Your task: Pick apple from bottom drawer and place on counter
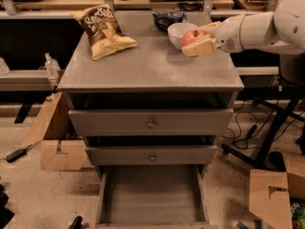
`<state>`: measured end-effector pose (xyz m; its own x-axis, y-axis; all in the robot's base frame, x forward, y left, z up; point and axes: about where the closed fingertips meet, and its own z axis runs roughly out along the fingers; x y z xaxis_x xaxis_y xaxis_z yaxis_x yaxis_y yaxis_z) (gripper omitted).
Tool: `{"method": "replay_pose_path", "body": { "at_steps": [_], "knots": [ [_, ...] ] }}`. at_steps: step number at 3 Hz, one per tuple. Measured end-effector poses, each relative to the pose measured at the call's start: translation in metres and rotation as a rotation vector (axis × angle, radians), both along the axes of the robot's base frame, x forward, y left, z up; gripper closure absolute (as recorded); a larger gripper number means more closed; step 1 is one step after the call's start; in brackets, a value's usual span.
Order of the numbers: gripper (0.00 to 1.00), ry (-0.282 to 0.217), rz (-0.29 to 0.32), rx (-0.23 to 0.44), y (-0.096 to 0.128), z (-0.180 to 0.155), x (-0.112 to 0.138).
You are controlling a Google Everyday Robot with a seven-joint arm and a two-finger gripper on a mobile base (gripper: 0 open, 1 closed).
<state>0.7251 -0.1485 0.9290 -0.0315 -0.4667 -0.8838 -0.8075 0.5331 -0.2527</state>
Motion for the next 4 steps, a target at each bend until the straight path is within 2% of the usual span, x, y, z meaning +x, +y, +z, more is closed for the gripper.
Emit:
{"method": "replay_pose_path", "body": {
  "at_steps": [1,2,3,4],
  "knots": [
    [1.00,0.056,-0.062,0.008,-0.018,-0.045,0.026],
    [1.00,0.084,-0.082,0.029,-0.038,-0.092,0.036],
    [0.86,0.085,-0.083,0.031,-0.040,-0.095,0.037],
    [0.63,0.088,-0.078,0.032,-0.036,-0.097,0.037]
  ]
}}
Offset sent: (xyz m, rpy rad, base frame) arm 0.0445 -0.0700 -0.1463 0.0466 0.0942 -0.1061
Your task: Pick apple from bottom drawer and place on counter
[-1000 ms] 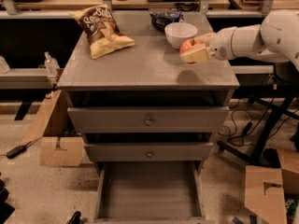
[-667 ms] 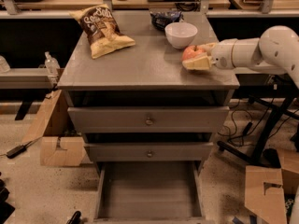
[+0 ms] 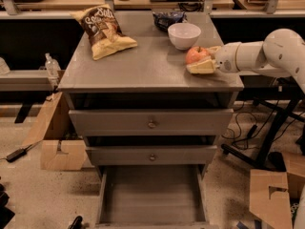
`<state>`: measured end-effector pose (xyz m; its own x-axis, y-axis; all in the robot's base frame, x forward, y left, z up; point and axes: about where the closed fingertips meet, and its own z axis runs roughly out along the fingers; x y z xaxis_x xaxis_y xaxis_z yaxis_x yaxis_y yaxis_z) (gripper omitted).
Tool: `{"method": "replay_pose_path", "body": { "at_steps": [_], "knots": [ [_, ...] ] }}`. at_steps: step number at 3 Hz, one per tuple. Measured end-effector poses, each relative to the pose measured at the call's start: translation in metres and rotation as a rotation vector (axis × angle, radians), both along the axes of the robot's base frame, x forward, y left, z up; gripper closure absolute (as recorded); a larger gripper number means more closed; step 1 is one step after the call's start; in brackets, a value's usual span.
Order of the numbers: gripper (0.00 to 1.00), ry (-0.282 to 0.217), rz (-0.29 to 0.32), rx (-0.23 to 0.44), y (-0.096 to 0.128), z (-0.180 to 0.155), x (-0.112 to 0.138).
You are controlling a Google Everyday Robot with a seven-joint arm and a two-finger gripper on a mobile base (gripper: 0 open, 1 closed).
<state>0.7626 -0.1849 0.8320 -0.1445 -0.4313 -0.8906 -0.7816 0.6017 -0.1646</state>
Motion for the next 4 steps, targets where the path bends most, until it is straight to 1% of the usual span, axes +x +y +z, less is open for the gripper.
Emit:
{"method": "replay_pose_path", "body": {
  "at_steps": [2,3,4],
  "knots": [
    [0.16,0.002,0.004,0.001,0.0029,-0.0014,0.0005],
    [0.00,0.004,0.009,0.002,0.0061,-0.0030,0.0010],
    [0.00,0.004,0.009,0.002,0.0061,-0.0030,0.0010]
  ]
}}
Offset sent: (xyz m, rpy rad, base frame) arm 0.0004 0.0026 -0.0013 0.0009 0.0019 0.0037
